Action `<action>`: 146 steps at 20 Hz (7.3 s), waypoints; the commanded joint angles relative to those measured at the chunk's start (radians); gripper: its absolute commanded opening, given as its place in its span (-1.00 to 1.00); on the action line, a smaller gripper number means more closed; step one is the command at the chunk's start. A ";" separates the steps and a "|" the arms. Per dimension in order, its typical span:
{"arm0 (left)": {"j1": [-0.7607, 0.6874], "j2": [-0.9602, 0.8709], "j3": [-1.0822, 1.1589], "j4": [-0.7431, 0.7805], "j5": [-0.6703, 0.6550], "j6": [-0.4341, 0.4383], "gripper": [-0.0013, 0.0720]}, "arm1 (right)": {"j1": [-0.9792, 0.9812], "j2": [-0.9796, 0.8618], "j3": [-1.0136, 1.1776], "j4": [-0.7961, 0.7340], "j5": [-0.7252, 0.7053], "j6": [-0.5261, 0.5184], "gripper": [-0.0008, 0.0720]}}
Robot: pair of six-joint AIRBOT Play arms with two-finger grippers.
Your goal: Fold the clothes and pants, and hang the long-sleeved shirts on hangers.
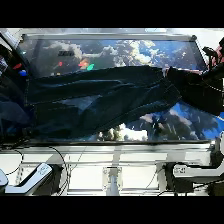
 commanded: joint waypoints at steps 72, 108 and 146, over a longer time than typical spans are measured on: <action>-0.030 -0.134 0.580 0.045 -0.156 -0.022 -0.89 | -0.176 -0.121 -0.289 0.188 0.143 -0.529 -0.89; 0.042 -0.046 0.337 -0.182 0.021 -0.019 -0.89 | -0.386 0.336 -0.686 -0.010 0.219 -0.131 -0.89; -0.446 -0.637 1.028 -0.011 0.538 -0.518 -0.89 | -0.190 0.073 -0.639 0.637 -0.769 0.127 -0.89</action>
